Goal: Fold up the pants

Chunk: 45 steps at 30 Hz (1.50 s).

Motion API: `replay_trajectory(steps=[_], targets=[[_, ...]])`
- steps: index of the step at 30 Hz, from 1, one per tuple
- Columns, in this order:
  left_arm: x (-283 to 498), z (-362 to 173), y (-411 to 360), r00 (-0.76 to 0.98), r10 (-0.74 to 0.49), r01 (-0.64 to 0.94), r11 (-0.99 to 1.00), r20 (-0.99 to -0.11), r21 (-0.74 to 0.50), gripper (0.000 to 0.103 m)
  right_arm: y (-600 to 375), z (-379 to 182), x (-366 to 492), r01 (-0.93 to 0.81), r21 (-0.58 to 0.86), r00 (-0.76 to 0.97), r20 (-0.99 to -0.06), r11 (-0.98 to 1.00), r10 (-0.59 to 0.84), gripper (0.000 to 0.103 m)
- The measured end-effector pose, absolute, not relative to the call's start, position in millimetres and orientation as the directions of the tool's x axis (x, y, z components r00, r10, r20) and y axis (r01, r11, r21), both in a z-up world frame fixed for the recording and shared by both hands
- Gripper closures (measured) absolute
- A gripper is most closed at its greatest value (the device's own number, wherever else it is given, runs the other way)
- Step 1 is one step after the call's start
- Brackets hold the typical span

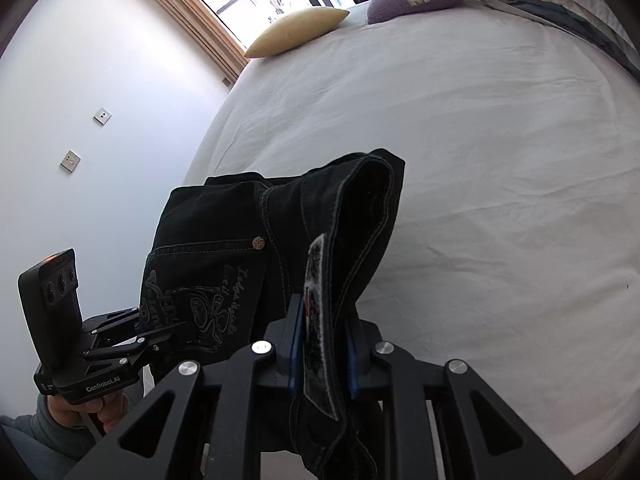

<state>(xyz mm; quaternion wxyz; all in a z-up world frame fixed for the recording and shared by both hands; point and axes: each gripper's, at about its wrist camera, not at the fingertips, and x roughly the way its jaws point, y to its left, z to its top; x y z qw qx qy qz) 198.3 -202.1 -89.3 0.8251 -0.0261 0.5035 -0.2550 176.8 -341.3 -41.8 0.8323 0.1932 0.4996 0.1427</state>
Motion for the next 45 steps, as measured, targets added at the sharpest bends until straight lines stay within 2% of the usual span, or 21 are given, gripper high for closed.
replay_trajectory(steps=[12,22,24,26,27,28,29,33,37,40,44,45], targets=[[333,-73,-154,0.437,-0.332,0.353,0.918,-0.836,-0.180,0.081,-293,-36,322,-0.081,0.477,0.465,-0.759,0.875,0.456,0.084],[423,-142,-95,0.372,-0.345,0.349,0.912,-0.862,-0.214,0.079,-305,-99,389,0.036,0.540,0.405,-0.777,0.841,0.482,0.084],[430,-153,-93,0.367,-0.349,0.346,0.912,-0.862,-0.222,0.075,-310,-114,390,0.063,0.558,0.398,-0.774,0.827,0.492,0.082],[431,-161,-90,0.383,-0.344,0.336,0.916,-0.857,-0.218,0.065,-314,-125,388,0.083,0.560,0.401,-0.776,0.824,0.487,0.074],[430,-164,-87,0.398,-0.338,0.325,0.921,-0.853,-0.213,0.062,-314,-128,386,0.089,0.561,0.405,-0.775,0.823,0.485,0.067],[428,-165,-88,0.413,-0.335,0.315,0.925,-0.847,-0.212,0.055,-316,-132,384,0.100,0.564,0.412,-0.773,0.820,0.482,0.054],[426,-167,-83,0.429,-0.336,0.300,0.929,-0.838,-0.218,0.049,-319,-135,380,0.115,0.575,0.424,-0.766,0.810,0.483,0.050],[407,-164,-59,0.435,-0.363,0.254,0.928,-0.824,-0.274,0.046,-333,-131,364,0.152,0.627,0.473,-0.725,0.764,0.501,0.042],[364,-133,-47,0.548,-0.299,0.246,0.950,-0.781,-0.191,0.020,-350,-105,328,0.176,0.596,0.555,-0.718,0.783,0.422,0.041],[323,-98,-45,0.646,-0.276,0.224,0.960,-0.712,-0.169,0.003,-350,-73,300,0.171,0.537,0.614,-0.714,0.826,0.337,0.030],[269,-50,-57,0.756,-0.217,0.183,0.976,-0.617,-0.118,0.000,-337,-25,252,0.134,0.449,0.695,-0.679,0.883,0.239,0.025],[257,-36,-67,0.783,-0.195,0.171,0.980,-0.591,-0.097,0.000,-330,-13,239,0.121,0.421,0.717,-0.663,0.899,0.214,0.020]])
